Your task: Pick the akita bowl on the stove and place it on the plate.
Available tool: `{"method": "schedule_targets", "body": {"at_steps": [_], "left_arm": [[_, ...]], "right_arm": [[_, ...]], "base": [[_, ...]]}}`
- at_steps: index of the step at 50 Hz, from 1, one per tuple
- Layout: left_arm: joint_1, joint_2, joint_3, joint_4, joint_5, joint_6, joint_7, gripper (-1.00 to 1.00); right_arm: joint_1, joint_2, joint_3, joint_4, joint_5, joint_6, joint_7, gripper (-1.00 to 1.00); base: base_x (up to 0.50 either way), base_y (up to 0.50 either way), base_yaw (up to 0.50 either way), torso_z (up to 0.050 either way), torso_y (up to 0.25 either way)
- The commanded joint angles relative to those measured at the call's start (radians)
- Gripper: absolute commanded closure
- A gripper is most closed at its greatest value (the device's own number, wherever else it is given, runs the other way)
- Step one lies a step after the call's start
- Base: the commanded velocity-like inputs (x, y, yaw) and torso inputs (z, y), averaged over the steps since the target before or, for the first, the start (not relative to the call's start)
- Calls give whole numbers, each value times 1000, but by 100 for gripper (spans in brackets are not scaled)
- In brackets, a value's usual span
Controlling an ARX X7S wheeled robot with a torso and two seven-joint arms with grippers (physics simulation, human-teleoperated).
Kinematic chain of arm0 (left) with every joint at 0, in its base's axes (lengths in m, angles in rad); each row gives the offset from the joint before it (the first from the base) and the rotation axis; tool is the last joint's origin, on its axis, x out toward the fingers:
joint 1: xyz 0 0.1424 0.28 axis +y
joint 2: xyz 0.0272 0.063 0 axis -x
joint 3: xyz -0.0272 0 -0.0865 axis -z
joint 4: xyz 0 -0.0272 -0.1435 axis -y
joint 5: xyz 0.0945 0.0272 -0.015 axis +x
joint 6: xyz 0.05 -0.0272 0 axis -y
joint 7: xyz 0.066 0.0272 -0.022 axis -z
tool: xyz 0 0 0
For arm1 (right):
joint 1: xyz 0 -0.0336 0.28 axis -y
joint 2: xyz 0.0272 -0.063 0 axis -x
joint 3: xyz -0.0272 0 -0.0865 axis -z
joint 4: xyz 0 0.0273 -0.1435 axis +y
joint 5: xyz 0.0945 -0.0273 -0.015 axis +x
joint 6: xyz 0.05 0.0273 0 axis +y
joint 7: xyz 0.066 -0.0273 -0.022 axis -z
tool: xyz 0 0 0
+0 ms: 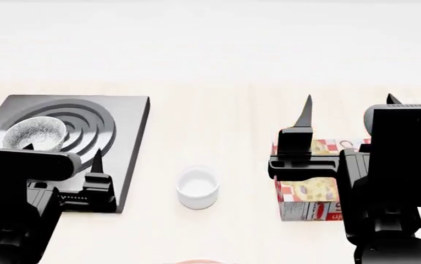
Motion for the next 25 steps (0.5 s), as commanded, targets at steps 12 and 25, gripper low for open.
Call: {"method": "schedule_targets", "body": {"at_steps": [12,25], "left_arm": [[-1,-5,1,9,-17,-5,-8,-100],[-76,8,-76,46,-106,-111,-23,-100]], "right_arm": [[1,6,-2,1,11,-2,7,-100],[1,8,-3,-5,19,0,12,-100]], "base": [[264,0,0,0,0],[90,0,0,0,0]]}}
